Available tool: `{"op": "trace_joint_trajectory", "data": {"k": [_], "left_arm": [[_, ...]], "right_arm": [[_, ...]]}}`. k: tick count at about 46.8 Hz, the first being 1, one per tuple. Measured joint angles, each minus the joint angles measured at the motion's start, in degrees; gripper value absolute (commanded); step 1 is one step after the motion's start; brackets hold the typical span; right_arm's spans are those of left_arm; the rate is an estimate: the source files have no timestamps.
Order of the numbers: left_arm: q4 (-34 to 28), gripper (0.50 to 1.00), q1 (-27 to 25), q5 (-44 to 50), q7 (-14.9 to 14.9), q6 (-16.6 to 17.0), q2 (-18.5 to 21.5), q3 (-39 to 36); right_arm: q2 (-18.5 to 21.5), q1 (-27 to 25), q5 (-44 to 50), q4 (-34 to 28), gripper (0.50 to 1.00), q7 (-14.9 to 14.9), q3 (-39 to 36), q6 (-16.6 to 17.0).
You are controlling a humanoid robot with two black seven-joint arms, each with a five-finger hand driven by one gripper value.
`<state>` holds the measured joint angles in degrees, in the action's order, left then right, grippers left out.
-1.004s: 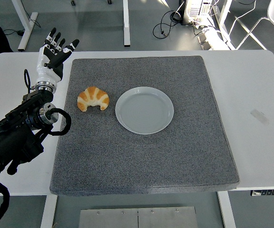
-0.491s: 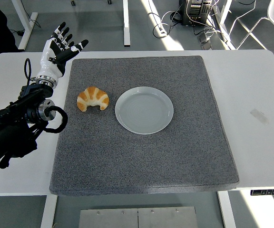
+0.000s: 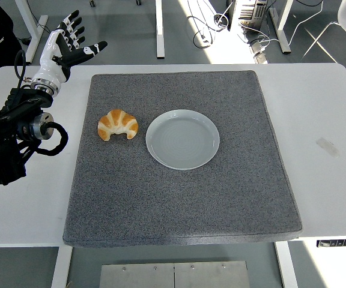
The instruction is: Place the bread on the plate
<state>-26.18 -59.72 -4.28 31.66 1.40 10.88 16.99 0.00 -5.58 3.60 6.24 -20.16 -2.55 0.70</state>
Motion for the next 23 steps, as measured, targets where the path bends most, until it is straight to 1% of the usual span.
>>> {"op": "trace_joint_trajectory", "data": {"k": [3, 6, 9, 14, 17, 21, 23], "left_arm": [[-1.11, 0.971, -0.07, -0.5, -0.11, -0.06, 1.77, -0.2], [-3.49, 0.971, -0.42, -1.53, -0.45, -0.09, 3.81, -0.73], [-6.63, 0.969, -1.39, -3.2, -0.68, -0.17, 6.69, -1.82], [-13.17, 0.963, -2.69, -5.91, -0.72, -0.69, 12.79, -5.08], [-16.92, 0.96, -3.38, -6.85, -0.73, -0.77, 15.57, -6.41], [-21.37, 0.945, -4.11, -8.78, -0.73, -0.8, 17.96, -7.78], [-22.66, 0.934, -4.49, -10.03, -0.85, -0.8, 18.75, -8.03]], "right_arm": [[0.0, -0.02, 0.0, 0.0, 1.0, 0.0, 0.0, 0.0], [0.0, -0.03, 0.0, 0.0, 1.0, -0.01, 0.0, 0.0], [0.0, -0.05, 0.0, 0.0, 1.0, -0.02, 0.0, 0.0], [0.0, -0.05, 0.0, 0.0, 1.0, -0.03, 0.0, 0.0], [0.0, 0.02, 0.0, 0.0, 1.0, -0.03, 0.0, 0.0], [0.0, -0.03, 0.0, 0.0, 1.0, -0.03, 0.0, 0.0], [0.0, -0.05, 0.0, 0.0, 1.0, -0.03, 0.0, 0.0]]}}
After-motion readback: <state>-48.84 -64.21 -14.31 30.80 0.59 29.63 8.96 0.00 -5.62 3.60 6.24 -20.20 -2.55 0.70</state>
